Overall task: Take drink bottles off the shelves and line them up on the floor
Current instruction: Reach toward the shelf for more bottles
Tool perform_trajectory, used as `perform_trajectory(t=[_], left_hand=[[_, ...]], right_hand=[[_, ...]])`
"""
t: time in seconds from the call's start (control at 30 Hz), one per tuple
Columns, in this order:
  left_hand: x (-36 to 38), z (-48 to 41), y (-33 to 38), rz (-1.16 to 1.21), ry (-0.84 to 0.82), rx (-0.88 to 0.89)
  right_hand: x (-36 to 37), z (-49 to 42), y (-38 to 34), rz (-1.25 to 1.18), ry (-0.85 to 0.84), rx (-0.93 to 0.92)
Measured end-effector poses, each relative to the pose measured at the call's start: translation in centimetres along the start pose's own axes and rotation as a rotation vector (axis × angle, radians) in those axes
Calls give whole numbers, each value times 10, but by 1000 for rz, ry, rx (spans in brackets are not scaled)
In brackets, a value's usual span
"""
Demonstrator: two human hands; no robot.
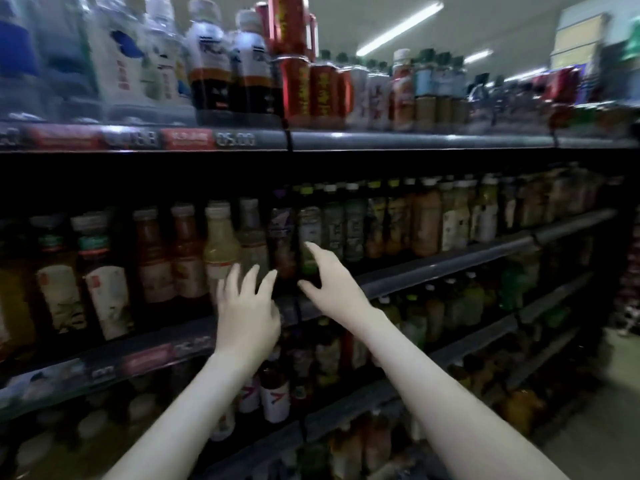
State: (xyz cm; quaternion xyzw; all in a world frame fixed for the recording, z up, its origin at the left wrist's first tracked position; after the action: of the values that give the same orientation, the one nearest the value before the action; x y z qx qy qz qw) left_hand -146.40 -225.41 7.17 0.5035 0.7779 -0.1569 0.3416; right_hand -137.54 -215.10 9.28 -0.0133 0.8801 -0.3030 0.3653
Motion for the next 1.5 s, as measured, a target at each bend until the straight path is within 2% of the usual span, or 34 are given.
perform_trajectory(t=[0.23, 0.43, 0.63, 0.8, 0.97, 1.1, 1.17, 1.33, 1.43, 1.5], left_hand=[[61, -24, 224, 381, -122, -111], [109, -64, 335, 413, -187, -66], [178, -121, 372, 332, -210, -105], [233, -181, 388, 227, -120, -184], [269, -244, 417, -75, -2, -162], [298, -283, 425, -205, 13, -186], [311, -289, 425, -203, 10, -189], [305, -289, 429, -46, 190, -221], [296, -268, 437, -9, 310, -133], [298, -254, 441, 64, 279, -104]], right_hand=[[-185, 61, 156, 142, 23, 84], [-284, 73, 267, 152, 73, 186], [-331, 54, 359, 111, 104, 199], [-344, 9, 430, 150, 47, 135], [-342, -51, 481, 189, -95, 77], [-345, -88, 508, 107, -93, -1], [-341, -103, 520, 55, -108, -16], [-319, -139, 519, -36, -123, -128], [-303, -148, 499, -78, -107, -245], [-292, -153, 493, -125, -112, -280]])
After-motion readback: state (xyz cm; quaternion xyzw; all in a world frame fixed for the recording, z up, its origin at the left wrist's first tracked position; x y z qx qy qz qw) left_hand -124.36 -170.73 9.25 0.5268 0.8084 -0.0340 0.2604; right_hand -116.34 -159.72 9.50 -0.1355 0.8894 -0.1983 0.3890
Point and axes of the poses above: each hand's wrist, its own z-axis away from the middle knuckle, its own x-axis out of the palm, y = z × x, the point moved 9 cm from there along -z, towards the middle knuckle, and after that the axes turned 1 degree about y, right-handed, at the moved point
